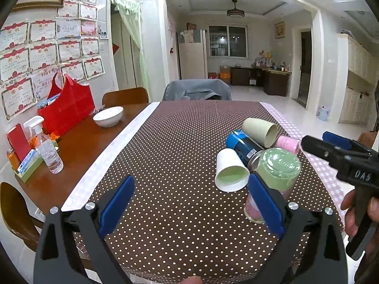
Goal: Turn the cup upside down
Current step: 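Lower the jar upright onto the tablecloth with the right gripper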
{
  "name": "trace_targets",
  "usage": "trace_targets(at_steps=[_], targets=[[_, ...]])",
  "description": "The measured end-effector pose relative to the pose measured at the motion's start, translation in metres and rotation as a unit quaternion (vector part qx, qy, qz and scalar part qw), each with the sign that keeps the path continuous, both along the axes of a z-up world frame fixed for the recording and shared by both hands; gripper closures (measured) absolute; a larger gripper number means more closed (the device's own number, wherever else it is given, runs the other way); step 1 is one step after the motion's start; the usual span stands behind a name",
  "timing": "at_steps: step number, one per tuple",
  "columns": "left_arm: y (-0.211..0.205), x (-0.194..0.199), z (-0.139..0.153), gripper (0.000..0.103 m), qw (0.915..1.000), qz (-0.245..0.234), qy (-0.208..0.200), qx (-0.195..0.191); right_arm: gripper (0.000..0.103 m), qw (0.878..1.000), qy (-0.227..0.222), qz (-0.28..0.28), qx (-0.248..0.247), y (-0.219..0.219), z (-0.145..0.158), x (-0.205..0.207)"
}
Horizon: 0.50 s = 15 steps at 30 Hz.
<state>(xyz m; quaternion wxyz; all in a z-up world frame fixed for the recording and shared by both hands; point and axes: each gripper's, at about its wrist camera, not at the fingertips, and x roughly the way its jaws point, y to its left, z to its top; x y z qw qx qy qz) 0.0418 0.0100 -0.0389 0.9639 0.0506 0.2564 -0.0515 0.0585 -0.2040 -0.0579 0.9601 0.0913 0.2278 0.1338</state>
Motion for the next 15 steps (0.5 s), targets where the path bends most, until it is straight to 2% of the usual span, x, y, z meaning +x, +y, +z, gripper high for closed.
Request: trace_targets(at_steps=[8, 15], targets=[[-0.005, -0.019, 0.018, 0.008, 0.9996, -0.006, -0.027, -0.002, 0.006, 0.998, -0.033, -0.058, 0.019, -0.017, 0.023, -0.037], [-0.014, -0.039, 0.032, 0.008, 0.9985, -0.022, -0.049, -0.009, 0.006, 0.992, -0.064, -0.106, 0.006, -0.018, 0.035, -0.075]])
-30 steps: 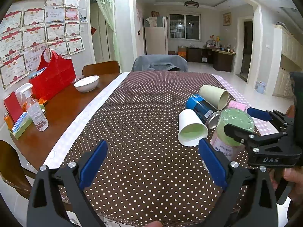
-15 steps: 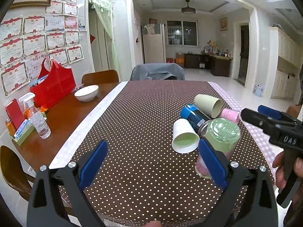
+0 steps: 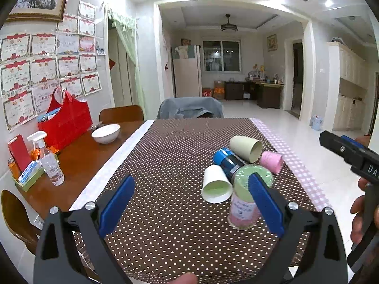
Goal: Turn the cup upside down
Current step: 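Open the right gripper and pull it back from the jar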
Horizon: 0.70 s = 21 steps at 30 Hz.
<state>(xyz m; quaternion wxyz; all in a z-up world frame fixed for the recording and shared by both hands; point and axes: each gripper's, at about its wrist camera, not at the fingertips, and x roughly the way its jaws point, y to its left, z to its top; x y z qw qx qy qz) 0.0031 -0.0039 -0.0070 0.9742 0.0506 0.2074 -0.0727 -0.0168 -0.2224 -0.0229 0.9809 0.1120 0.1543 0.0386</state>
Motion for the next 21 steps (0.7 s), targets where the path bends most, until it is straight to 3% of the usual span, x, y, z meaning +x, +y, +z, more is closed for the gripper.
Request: trace_targets(at_steps=[9, 21], targets=[[-0.005, -0.018, 0.015, 0.008, 0.9998, -0.003, -0.021, -0.007, 0.006, 0.999, -0.027, -0.031, -0.028, 0.016, 0.005, -0.020], [-0.005, -0.026, 0.022, 0.008, 0.9993, 0.018, -0.033, -0.006, 0.006, 0.997, -0.023, -0.052, -0.047, 0.023, 0.003, -0.020]])
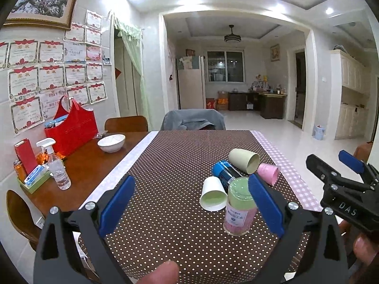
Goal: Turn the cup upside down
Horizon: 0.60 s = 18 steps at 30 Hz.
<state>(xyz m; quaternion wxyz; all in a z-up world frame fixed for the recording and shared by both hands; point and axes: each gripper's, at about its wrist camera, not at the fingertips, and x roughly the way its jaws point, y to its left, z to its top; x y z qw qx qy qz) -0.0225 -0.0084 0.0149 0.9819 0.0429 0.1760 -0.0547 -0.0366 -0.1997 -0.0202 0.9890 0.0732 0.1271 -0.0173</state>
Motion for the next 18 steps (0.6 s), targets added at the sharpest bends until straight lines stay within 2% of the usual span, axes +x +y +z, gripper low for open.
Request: trace_targets(at_steps=[18], targets=[[0.0029, -0.0036, 0.0028, 0.008, 0.9999, 0.006, -0.012, -0.006, 0.006, 1.000, 0.000, -0.002, 0.001, 0.0014, 0.0027, -0.0015]])
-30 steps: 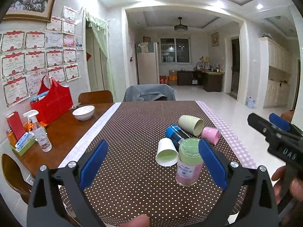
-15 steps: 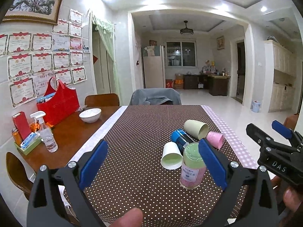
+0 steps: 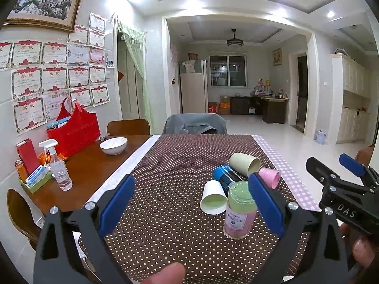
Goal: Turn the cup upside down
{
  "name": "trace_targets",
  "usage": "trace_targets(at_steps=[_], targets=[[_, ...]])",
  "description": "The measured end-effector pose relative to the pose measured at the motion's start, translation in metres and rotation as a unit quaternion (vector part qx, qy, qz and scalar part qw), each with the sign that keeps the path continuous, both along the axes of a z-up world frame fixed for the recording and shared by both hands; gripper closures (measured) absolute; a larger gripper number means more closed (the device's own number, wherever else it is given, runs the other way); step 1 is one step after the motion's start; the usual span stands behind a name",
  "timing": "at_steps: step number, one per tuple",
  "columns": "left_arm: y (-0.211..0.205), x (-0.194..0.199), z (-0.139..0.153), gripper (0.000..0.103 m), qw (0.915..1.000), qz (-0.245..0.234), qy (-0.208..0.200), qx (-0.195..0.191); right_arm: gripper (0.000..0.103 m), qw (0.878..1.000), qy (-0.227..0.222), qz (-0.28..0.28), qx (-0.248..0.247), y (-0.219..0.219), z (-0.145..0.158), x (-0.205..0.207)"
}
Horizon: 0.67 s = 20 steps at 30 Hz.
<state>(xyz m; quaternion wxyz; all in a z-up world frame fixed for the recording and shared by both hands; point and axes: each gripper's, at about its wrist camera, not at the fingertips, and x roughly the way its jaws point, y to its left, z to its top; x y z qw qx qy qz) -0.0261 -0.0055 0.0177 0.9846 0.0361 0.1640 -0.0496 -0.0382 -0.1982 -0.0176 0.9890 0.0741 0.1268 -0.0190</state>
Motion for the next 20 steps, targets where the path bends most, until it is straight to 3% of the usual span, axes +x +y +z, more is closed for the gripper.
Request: trace_targets(at_steps=[9, 20], targets=[[0.0089, -0.0018, 0.0008, 0.008, 0.9996, -0.001, -0.015, -0.024, 0.006, 1.000, 0.007, 0.006, 0.003, -0.0017, -0.0024, 0.0043], [0.0053, 0.0022, -0.0013, 0.008, 0.9998, 0.014, -0.011, -0.010, 0.006, 1.000, 0.009, 0.013, 0.003, 0.0010, -0.0037, 0.0050]])
